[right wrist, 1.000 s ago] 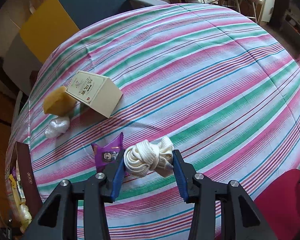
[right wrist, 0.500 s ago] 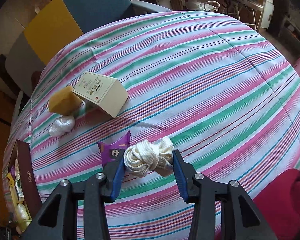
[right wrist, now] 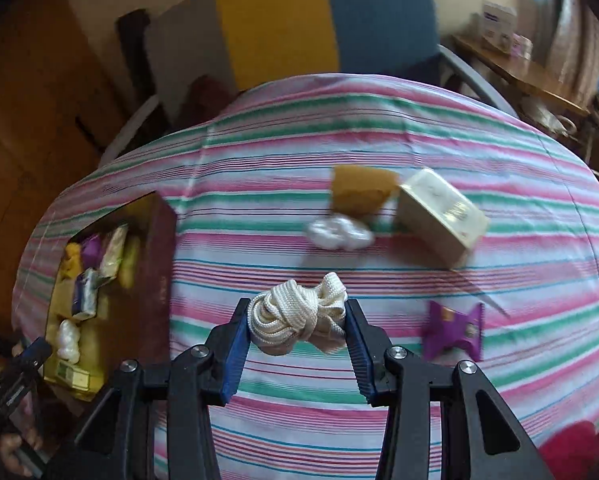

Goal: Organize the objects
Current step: 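Carry the white knotted rope into the tray and release it with the right tool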

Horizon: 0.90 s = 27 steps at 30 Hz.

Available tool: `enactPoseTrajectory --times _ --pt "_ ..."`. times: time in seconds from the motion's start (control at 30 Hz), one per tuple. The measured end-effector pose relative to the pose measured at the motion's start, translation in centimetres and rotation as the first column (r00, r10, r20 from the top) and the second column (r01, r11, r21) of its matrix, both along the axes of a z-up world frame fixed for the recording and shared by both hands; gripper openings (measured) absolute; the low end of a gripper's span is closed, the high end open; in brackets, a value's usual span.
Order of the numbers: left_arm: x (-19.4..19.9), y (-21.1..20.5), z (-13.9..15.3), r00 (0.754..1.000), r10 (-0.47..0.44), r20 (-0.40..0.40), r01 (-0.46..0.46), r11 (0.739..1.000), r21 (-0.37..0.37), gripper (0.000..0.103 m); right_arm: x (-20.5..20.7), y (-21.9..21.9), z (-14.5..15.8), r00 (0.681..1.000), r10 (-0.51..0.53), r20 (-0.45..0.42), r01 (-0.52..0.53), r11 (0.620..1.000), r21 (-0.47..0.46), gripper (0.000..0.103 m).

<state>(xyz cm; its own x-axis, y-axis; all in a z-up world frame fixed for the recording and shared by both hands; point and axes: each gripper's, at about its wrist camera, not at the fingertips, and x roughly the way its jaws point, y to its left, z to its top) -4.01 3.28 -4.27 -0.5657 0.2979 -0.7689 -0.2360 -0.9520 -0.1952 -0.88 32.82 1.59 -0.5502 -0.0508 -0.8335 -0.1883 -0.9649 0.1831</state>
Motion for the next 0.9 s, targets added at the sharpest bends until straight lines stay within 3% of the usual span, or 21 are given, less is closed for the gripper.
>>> enactPoseTrajectory --times 0.1,0.2,0.37,0.63,0.77,0.9 --pt "-0.1 -0.9 0.1 1.000 0.020 0.000 -0.020 1.000 0.004 0.044 -2.0 -6.1 0.3 0.988 0.152 -0.015 -0.152 0.988 -0.006 0.046" --pt "-0.2 -1.8 0.0 0.999 0.039 0.002 -0.039 0.999 0.009 0.044 -4.0 -12.2 -0.3 0.957 0.290 -0.005 -0.290 0.957 -0.013 0.046" --pt "-0.3 -3.4 -0.2 0.997 0.070 0.011 -0.070 0.997 0.018 0.044 -7.6 -19.5 -3.4 0.907 0.418 0.054 -0.418 0.908 -0.003 0.046" --pt "-0.5 -5.5 -1.1 0.993 0.115 0.039 -0.116 0.993 0.029 0.044 -11.9 -23.9 -9.2 0.884 0.427 0.188 -0.439 0.898 0.022 0.047" --pt "-0.7 -5.8 -1.6 0.992 0.120 0.050 -0.122 0.992 0.030 0.044 -12.7 -24.1 -9.6 0.897 0.416 0.151 -0.422 0.907 0.008 0.050" --pt "-0.6 -5.5 -1.5 0.993 0.112 0.047 -0.114 0.993 0.030 0.044 -12.1 -23.3 -8.6 0.905 0.416 0.093 -0.414 0.909 -0.035 0.071"
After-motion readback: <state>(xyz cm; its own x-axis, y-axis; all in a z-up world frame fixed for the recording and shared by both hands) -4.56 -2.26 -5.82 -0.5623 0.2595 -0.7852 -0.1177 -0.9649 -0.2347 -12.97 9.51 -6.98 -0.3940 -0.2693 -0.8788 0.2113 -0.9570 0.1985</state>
